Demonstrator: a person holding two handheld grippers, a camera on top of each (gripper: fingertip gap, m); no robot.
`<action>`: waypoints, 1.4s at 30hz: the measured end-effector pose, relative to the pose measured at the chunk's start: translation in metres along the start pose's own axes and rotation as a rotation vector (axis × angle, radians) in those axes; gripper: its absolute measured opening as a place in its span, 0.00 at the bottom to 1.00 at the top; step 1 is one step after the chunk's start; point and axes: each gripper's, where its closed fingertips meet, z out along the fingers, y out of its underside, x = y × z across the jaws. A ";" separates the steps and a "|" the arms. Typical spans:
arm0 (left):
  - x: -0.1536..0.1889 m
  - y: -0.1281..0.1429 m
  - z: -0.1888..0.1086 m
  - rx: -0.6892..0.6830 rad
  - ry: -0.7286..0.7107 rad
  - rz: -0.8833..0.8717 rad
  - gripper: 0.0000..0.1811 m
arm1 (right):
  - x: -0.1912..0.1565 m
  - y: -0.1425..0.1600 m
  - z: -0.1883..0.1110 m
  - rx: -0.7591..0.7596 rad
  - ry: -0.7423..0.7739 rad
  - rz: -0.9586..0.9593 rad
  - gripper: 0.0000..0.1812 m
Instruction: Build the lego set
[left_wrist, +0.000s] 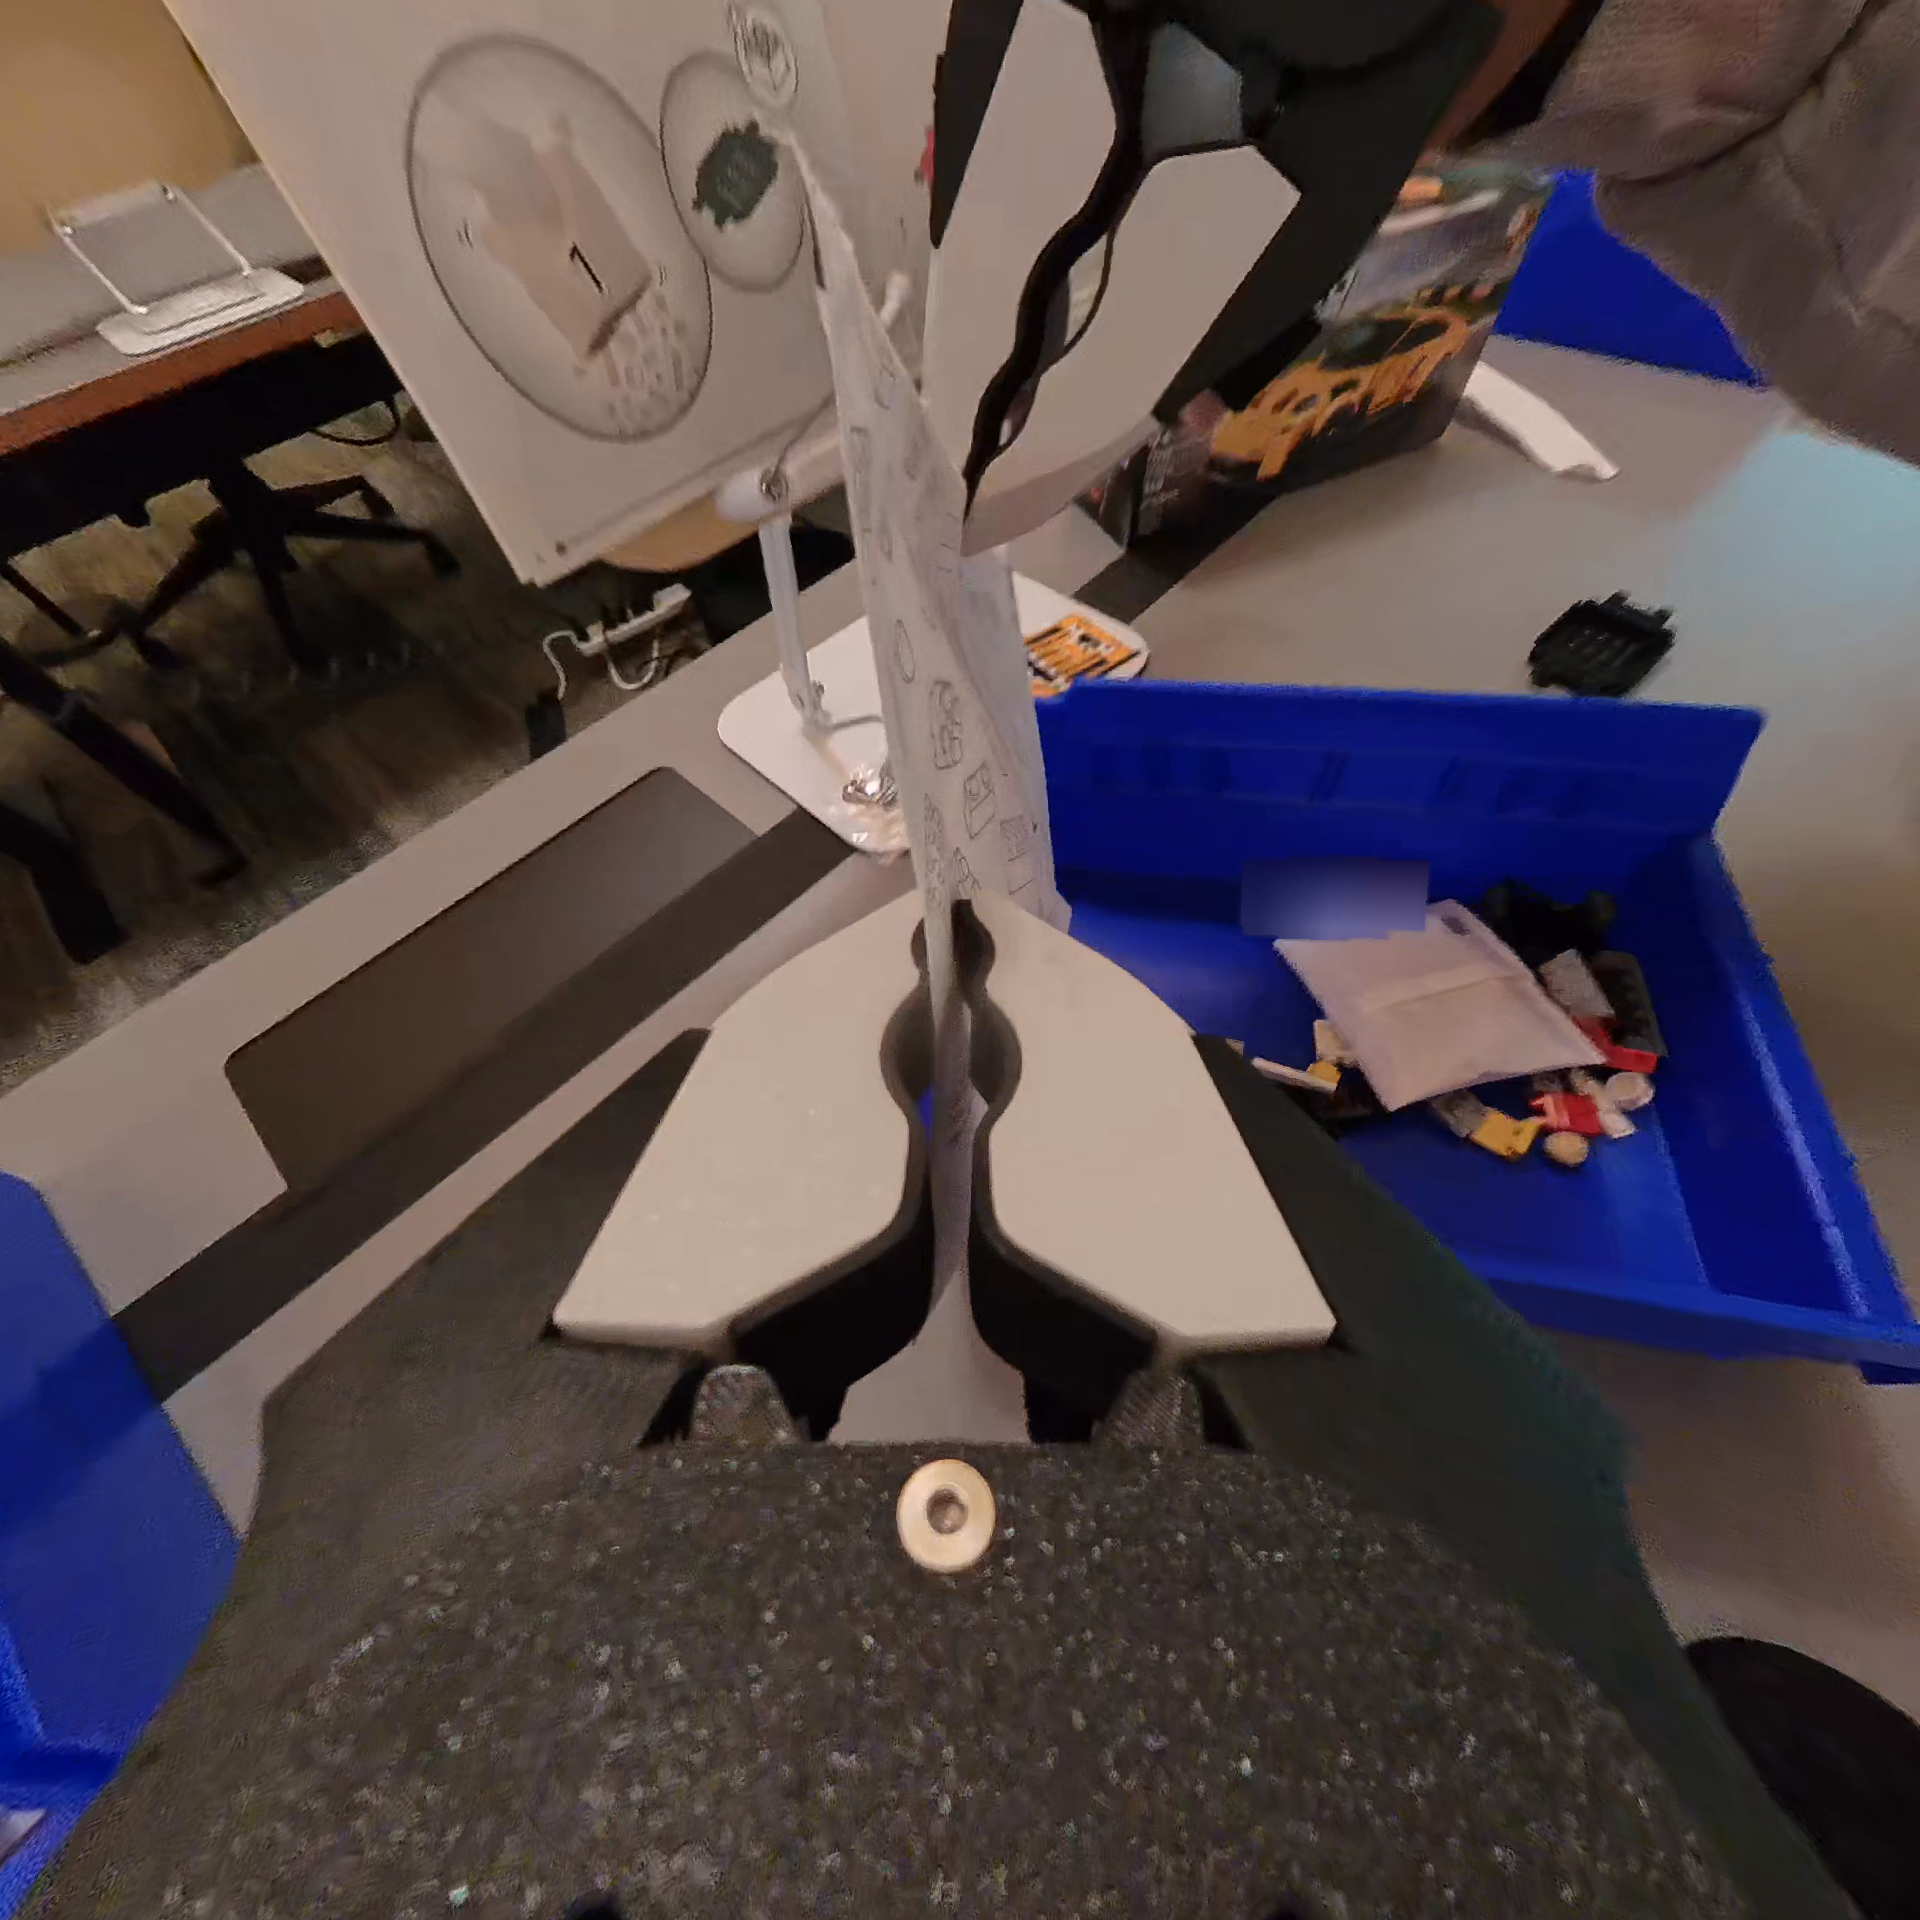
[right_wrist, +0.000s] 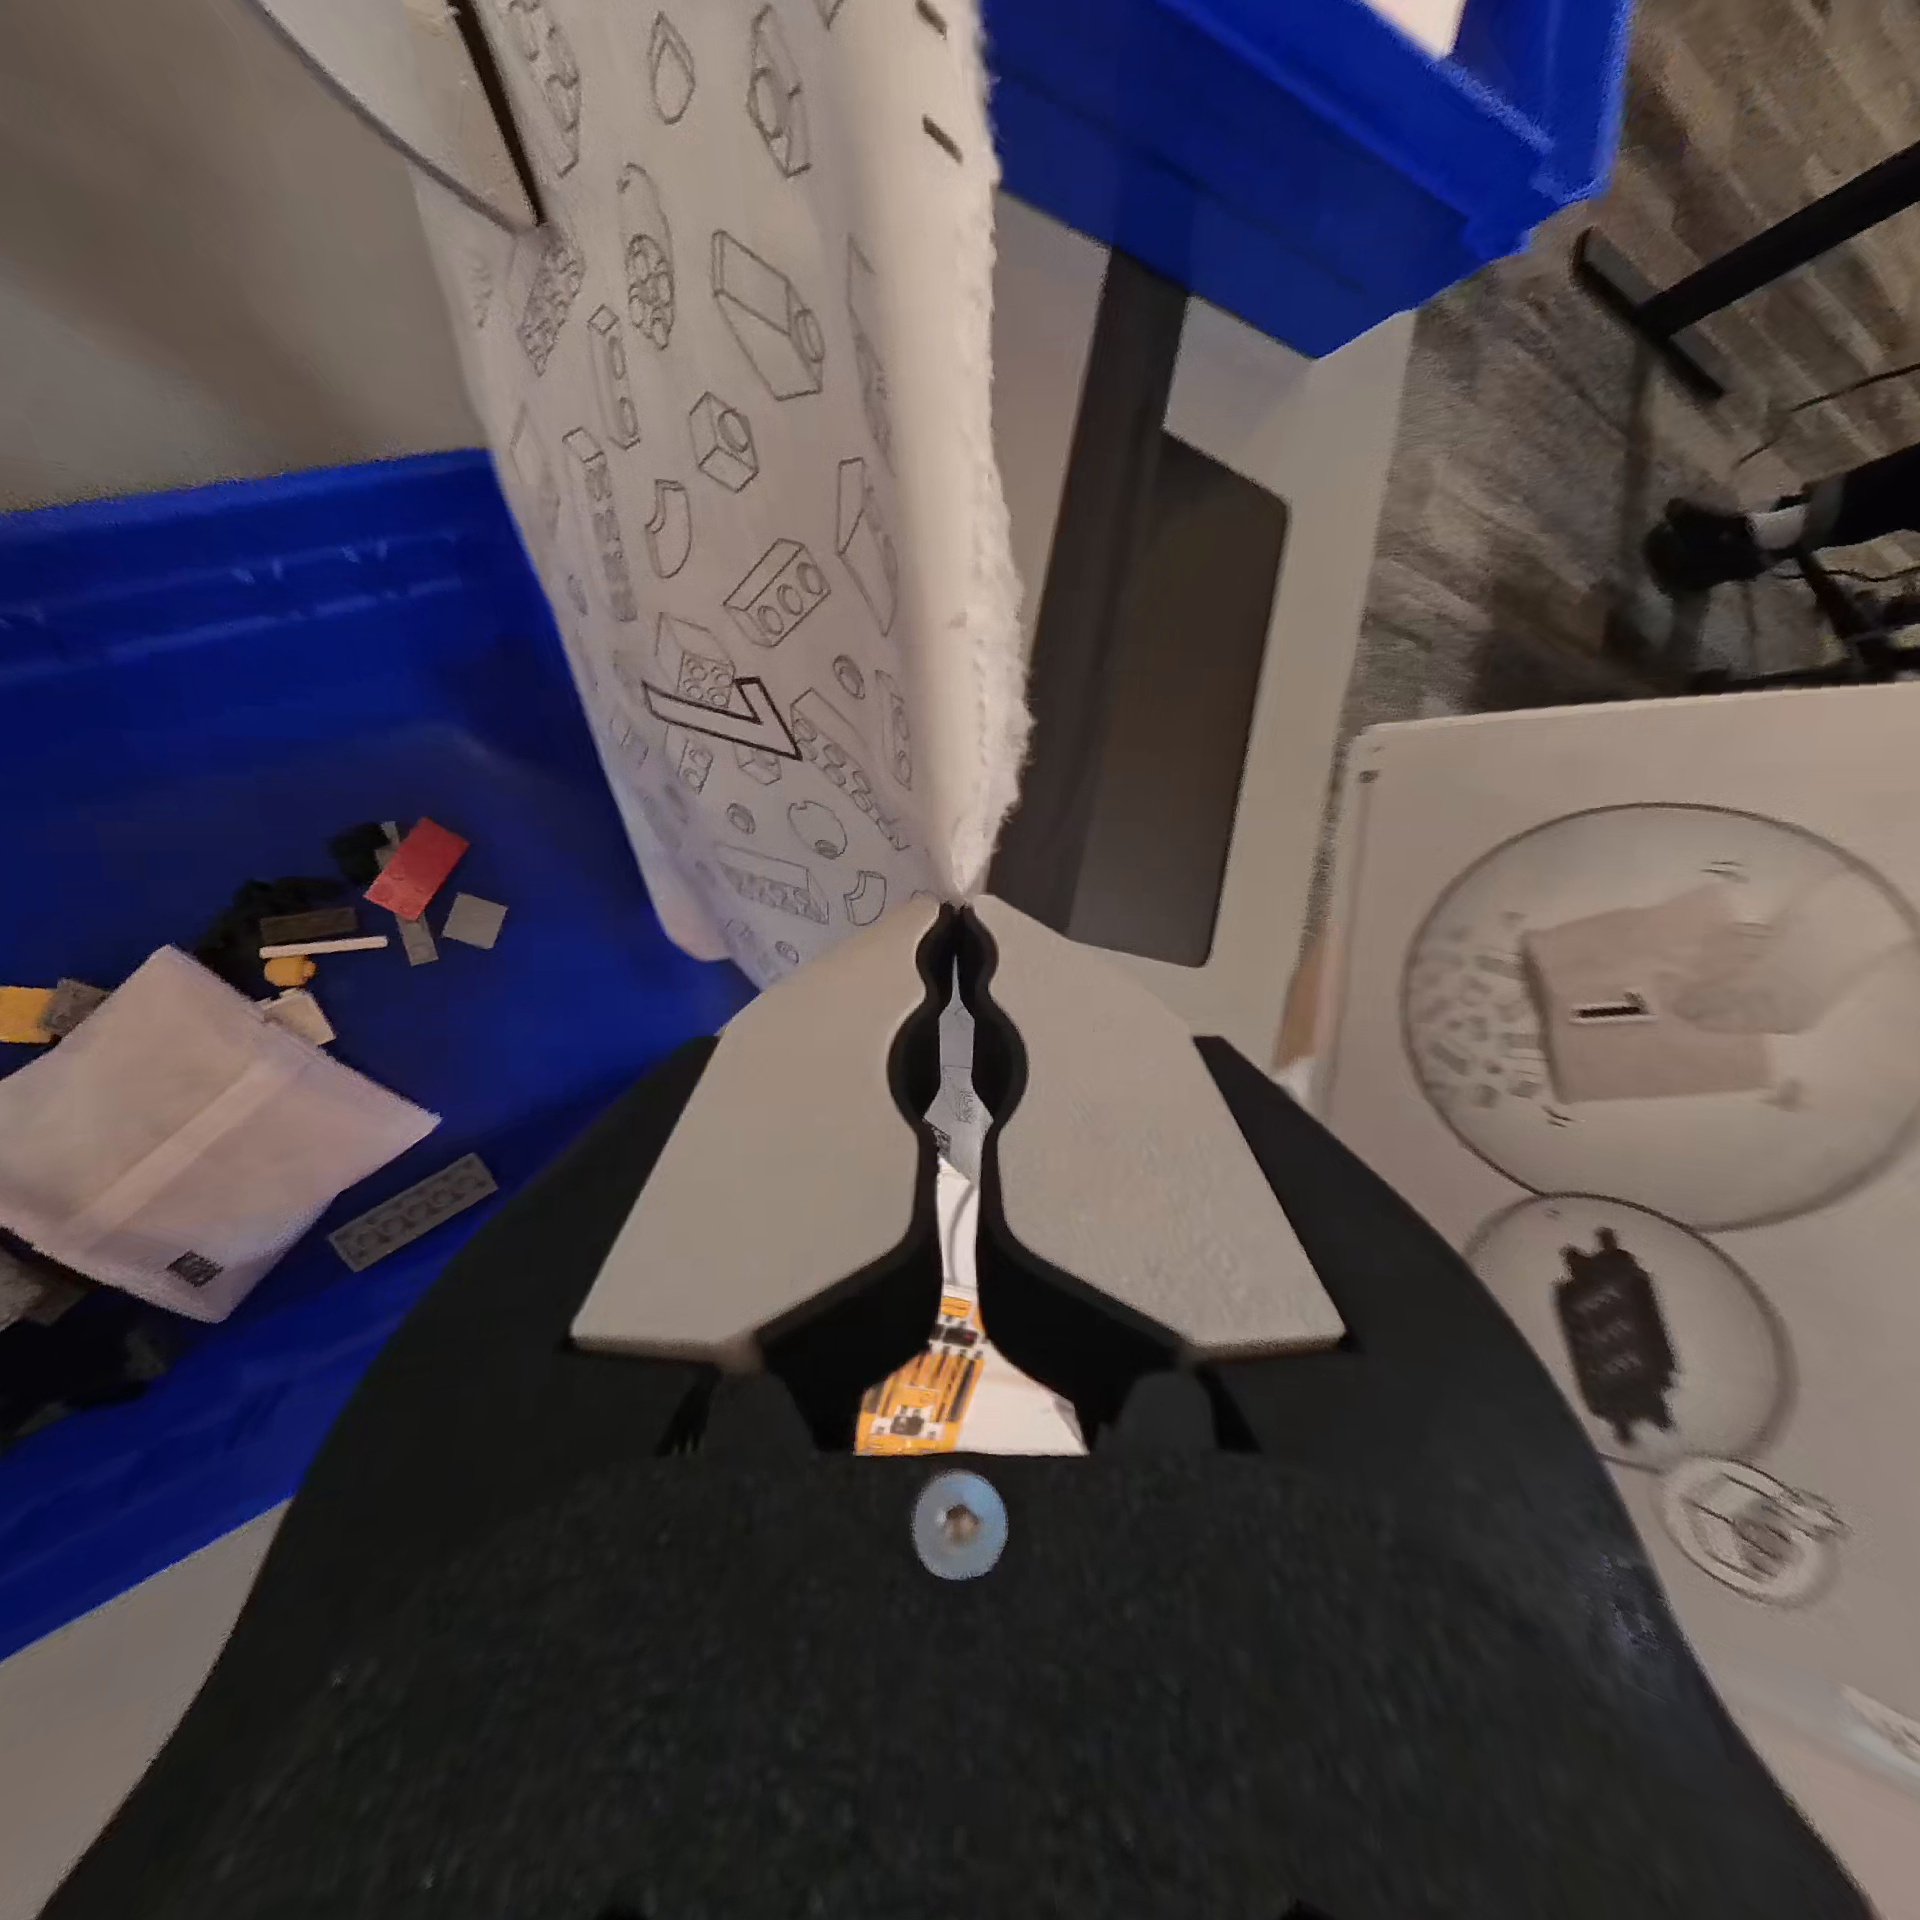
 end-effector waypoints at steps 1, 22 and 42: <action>-0.001 -0.008 -0.003 0.018 0.024 -0.025 0.00 | 0.008 -0.005 -0.005 0.012 0.035 0.008 0.00; -0.151 0.118 0.119 -0.120 0.163 -1.049 0.00 | -0.069 0.037 -0.097 0.231 0.107 0.193 0.15; -0.149 0.042 0.108 -0.187 -0.232 -0.240 0.42 | -0.170 0.119 -0.120 0.355 0.174 0.583 0.26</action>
